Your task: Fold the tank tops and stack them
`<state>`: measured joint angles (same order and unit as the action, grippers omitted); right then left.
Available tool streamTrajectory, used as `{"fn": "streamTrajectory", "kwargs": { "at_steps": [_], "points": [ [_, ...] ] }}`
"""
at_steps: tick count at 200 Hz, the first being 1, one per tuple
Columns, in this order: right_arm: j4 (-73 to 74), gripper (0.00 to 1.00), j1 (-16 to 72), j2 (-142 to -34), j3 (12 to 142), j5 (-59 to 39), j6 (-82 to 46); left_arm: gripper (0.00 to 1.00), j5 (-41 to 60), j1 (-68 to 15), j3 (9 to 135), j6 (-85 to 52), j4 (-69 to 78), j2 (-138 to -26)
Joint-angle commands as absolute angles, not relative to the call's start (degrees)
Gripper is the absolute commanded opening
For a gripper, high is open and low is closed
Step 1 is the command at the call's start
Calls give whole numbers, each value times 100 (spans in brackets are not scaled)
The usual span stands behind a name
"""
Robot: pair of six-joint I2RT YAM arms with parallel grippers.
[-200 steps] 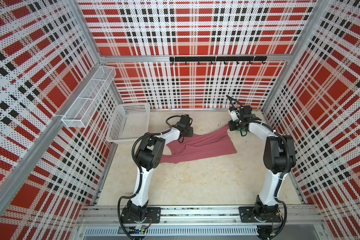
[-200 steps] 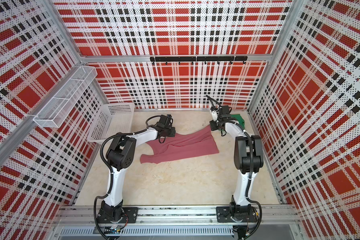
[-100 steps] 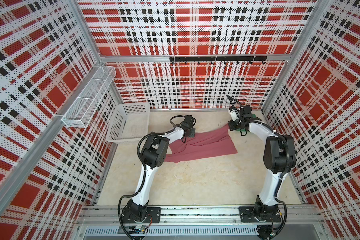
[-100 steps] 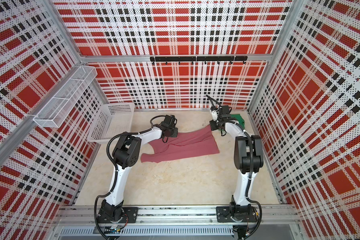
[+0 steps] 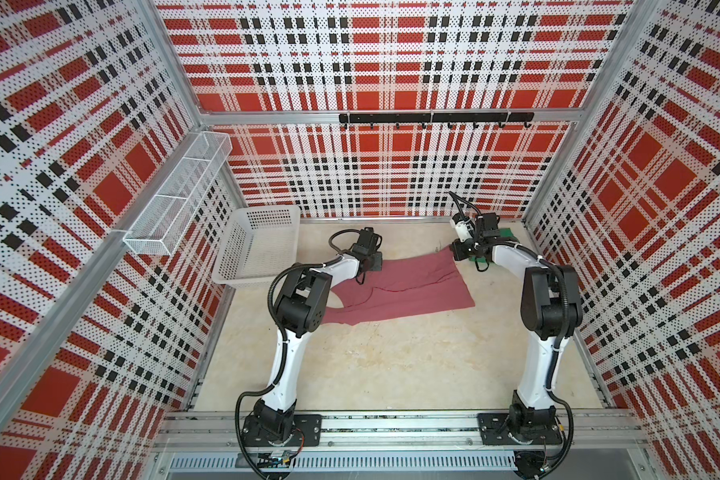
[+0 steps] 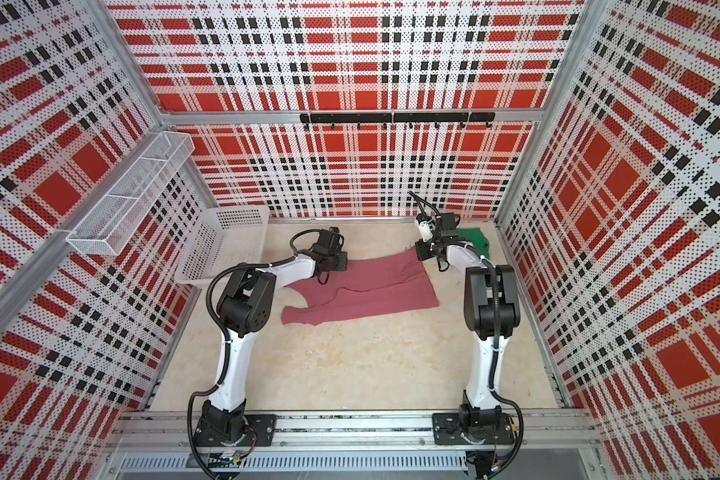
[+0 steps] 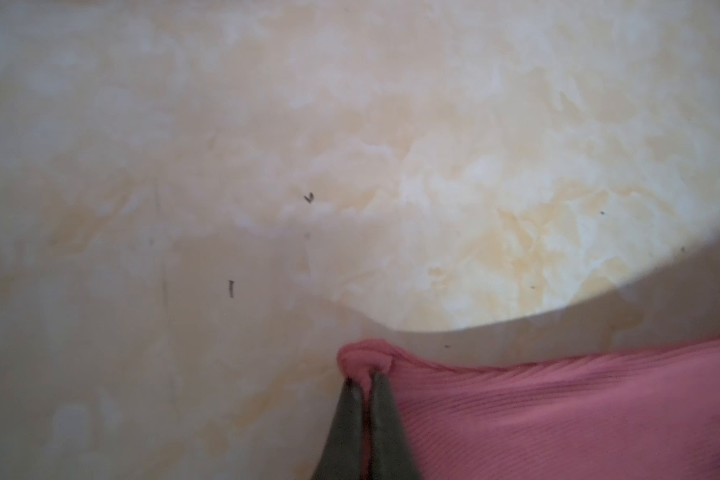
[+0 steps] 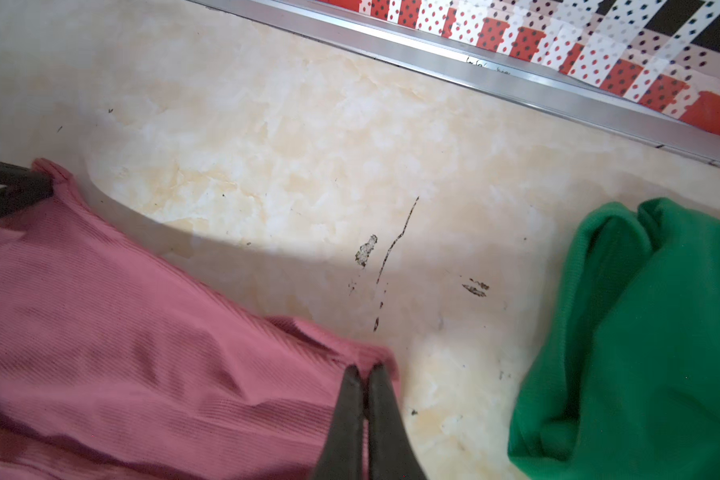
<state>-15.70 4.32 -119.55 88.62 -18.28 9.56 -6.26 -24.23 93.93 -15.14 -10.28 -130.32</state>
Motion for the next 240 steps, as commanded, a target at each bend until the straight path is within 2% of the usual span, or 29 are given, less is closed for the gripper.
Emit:
{"fn": "streamTrajectory", "kwargs": {
  "at_steps": [1,59,90,159,195,240],
  "points": [
    [-1186,0,439,-12111,9048,-1997,1156,0,-610,-2342,9346,-1529,-706,-12748],
    [-706,0,439,-12192,9105,-2021,1117,0,-524,-2259,9283,-1591,-418,-12653],
    [-334,0,439,-11817,8647,-2103,1235,0,-606,-2342,8973,-1496,-272,-12354],
    [294,0,422,-10638,6989,-2259,2122,0,-985,-2560,6727,-1512,749,-10815],
    [476,0,413,-10257,6354,-2251,2145,0,-1590,-2953,5697,-1659,954,-10127],
    [1026,0,378,-9432,5136,-1992,1971,0,-2594,-3826,4309,-2576,1532,-9453]
  ]
}}
